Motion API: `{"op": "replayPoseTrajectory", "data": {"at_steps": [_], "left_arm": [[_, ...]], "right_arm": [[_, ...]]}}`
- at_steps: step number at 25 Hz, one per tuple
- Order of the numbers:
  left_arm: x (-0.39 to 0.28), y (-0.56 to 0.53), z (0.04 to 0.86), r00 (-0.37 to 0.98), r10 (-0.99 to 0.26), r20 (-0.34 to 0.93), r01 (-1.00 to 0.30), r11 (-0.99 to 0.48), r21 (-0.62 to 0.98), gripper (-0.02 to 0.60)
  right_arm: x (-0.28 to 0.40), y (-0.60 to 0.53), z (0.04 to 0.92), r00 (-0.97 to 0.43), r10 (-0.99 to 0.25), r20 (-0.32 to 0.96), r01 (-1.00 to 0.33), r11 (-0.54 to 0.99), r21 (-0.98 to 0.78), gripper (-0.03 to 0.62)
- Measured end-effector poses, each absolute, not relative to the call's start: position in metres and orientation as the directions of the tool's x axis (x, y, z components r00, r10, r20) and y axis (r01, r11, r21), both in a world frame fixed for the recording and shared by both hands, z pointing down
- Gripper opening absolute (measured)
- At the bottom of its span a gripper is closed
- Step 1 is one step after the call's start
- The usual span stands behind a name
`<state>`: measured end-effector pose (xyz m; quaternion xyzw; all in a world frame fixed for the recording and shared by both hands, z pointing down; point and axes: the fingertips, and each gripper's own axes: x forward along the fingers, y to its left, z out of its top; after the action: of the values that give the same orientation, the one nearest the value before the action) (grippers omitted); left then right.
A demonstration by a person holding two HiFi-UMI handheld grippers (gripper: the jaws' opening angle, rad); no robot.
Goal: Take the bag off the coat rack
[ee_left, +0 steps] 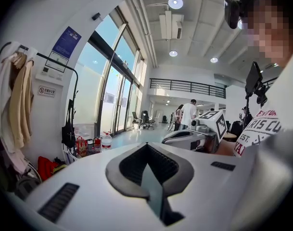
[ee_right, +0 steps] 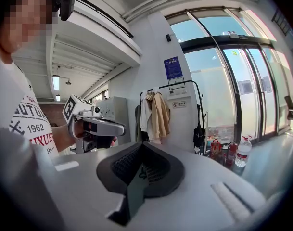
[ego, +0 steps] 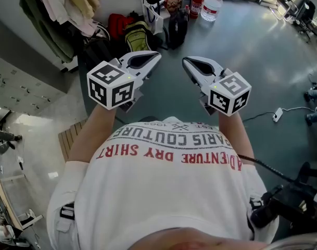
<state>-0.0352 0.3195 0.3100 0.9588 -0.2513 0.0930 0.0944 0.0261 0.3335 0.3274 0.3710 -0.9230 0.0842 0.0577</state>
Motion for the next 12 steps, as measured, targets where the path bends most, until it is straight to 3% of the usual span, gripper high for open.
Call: {"op": "replayPoseTrajectory", "data": {"at_steps": [12], "left_arm": [[-0.008,0.306,0.318,0.877,-0.412,0.245,-0.454,-0.879,0.147,0.003]], "right_arm": [[0.049,0.320,0.333,-0.701,-0.695,0.163,-0.713,0.685,-0.147,0.000]]}}
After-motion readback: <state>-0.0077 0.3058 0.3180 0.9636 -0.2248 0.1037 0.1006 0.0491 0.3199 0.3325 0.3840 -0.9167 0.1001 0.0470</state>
